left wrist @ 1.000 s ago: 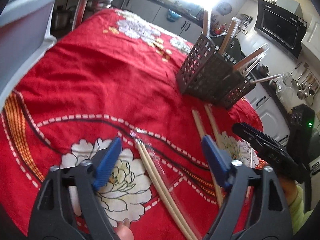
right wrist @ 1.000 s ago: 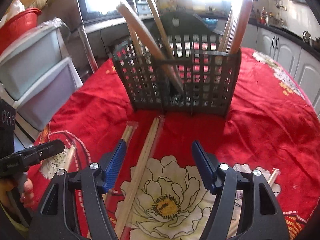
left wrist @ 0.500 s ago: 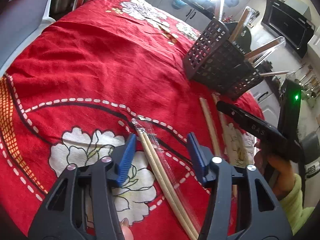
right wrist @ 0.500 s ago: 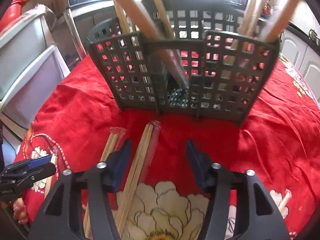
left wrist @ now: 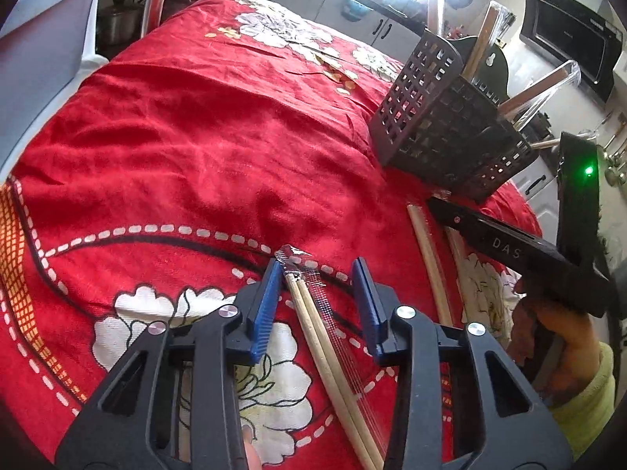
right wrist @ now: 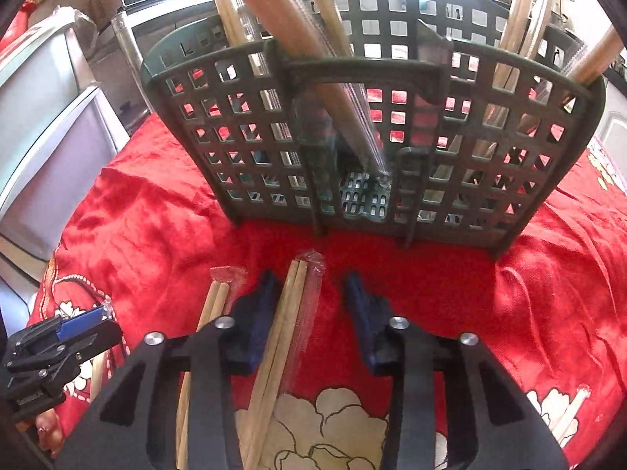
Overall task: Organize utensils
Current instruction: 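Grasp a sleeved chopstick pair with the left tool while the right tool grasps another, then lift both held chopstick pairs up over the green basket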
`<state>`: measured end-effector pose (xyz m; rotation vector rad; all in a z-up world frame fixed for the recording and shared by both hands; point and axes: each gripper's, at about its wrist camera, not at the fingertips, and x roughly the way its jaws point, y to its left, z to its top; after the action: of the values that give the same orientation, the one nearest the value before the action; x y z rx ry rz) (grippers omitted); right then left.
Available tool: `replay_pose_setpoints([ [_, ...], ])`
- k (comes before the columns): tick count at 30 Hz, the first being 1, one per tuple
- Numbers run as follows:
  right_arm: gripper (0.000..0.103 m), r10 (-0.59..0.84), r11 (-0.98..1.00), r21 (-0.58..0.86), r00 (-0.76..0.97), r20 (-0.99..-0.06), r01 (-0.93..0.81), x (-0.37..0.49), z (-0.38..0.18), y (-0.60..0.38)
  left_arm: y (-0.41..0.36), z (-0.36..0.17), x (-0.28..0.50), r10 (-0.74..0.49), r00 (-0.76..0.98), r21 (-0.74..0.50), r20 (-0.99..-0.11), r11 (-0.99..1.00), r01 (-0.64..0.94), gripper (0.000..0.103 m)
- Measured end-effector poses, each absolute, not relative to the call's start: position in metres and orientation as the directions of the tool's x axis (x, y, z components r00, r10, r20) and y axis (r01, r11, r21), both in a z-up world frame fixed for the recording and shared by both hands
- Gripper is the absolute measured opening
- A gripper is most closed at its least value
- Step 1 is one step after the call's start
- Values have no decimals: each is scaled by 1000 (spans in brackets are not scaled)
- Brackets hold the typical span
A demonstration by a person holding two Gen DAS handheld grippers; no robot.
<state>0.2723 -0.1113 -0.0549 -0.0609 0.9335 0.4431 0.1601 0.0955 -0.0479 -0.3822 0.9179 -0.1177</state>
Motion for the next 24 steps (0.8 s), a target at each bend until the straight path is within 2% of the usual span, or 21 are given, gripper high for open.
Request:
replay_pose_setpoints([
  [1,27,342,907,134,512,-788,-400,271,-55,-111,95,-48,161,-248,607,-360,-755,931,-67,21],
  [3,15,351,901,135,512,-784,-412,270,-54,-108,94,-48,162,-226,608,-336,-761,939,-72,16],
  [6,8,402,884,177,511,-759,-432,265,-48,-110,96,-49,164,-225,608,-339,-761,938,-77,12],
  [10,6,472,862,246,527,-707,-443,254,-33,-118,103,-48,165,-270,610,-399,-745,913,-84,4],
  [15,5,513,847,278,561,-649,-453,234,-13,-134,104,-41,162,-318,624,-457,-714,887,-72,3],
  [24,5,569,822,352,636,-521,-447,199,30,-179,82,15,158,-354,710,-468,-609,883,38,2],
])
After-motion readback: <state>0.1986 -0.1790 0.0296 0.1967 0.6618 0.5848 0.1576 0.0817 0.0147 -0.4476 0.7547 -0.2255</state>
